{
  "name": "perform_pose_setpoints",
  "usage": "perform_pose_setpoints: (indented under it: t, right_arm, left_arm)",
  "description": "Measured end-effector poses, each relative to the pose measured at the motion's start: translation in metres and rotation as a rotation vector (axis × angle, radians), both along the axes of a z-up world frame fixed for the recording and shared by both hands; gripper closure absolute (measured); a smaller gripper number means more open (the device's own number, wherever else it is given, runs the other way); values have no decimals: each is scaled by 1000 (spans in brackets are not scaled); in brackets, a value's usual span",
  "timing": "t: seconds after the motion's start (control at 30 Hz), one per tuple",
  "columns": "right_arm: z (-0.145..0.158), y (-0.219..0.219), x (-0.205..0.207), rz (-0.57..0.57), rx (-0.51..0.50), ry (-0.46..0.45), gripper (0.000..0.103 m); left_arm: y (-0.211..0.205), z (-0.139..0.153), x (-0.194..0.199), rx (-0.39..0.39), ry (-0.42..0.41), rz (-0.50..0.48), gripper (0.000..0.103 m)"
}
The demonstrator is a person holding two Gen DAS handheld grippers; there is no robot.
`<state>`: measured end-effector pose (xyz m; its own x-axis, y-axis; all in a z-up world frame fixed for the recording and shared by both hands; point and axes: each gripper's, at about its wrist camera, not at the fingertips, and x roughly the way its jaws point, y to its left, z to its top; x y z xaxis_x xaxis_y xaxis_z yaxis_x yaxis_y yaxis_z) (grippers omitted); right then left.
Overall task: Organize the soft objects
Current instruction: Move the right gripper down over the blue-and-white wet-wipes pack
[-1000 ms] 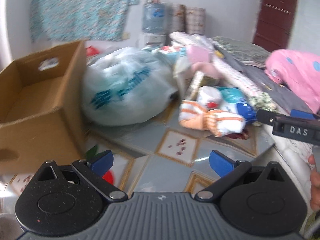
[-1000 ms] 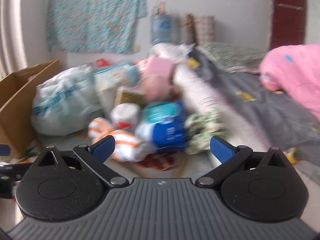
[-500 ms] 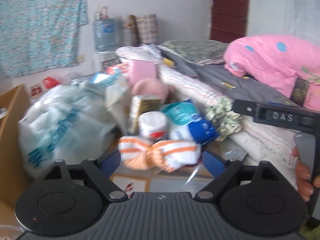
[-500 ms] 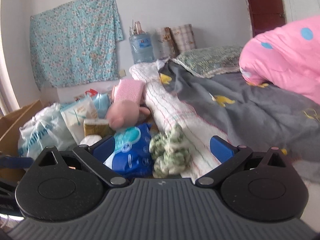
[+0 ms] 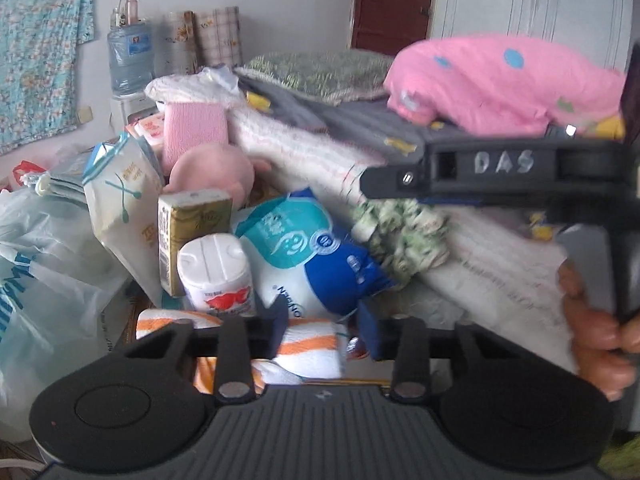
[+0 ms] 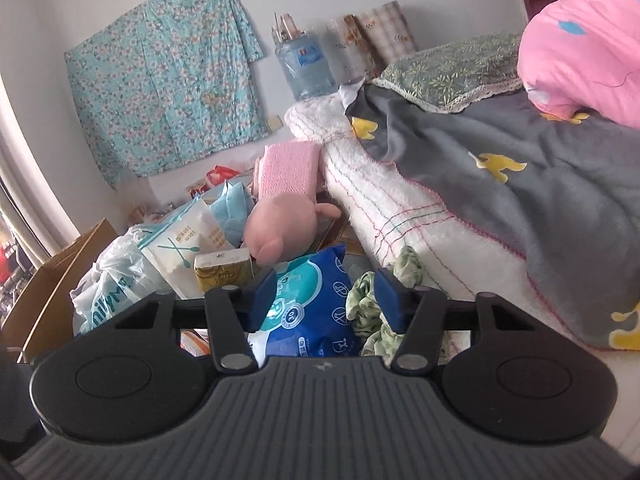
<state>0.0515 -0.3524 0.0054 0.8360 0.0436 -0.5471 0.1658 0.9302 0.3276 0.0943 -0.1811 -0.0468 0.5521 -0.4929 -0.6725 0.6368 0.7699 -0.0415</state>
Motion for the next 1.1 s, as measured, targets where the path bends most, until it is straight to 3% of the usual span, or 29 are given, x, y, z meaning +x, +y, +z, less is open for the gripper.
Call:
perform_pose_setpoints:
  t: [0.2,0.37,0.43,0.5,0.57,0.7,0.87,0.97,1.1]
  right_arm:
    - [-4,5,6,24,13,40,54]
    - [-8,11,15,49,23,80,54]
    - [-9,14,20,55,24,97,53]
    - [-8,15,20,61,33,103,53]
    - [-7,15,18,58,36,105,53]
    - [-5,11,7,34,23,111,53]
    - [0,-3,-6,-20,22,95,52]
    - [-5,-5,-4,21,88,101,52]
    - [-16,3,9,65,100,131,52]
  left_arm:
    - [16,-15,10,54,59,30,71]
    - [35,-19,12,90,35,92,71]
    - [41,-16,12,64,25,103,65]
    - [46,-11,12,17,39,93,48]
    - [50,-6,11,-40,53,68,42]
    - [49,1,10,-103,84,11,42]
    - [33,-1,12,-93,103,-9,43]
    - [22,-5,16,-95,129,-29,43]
    - [8,-14,21,-64,148,-29,43]
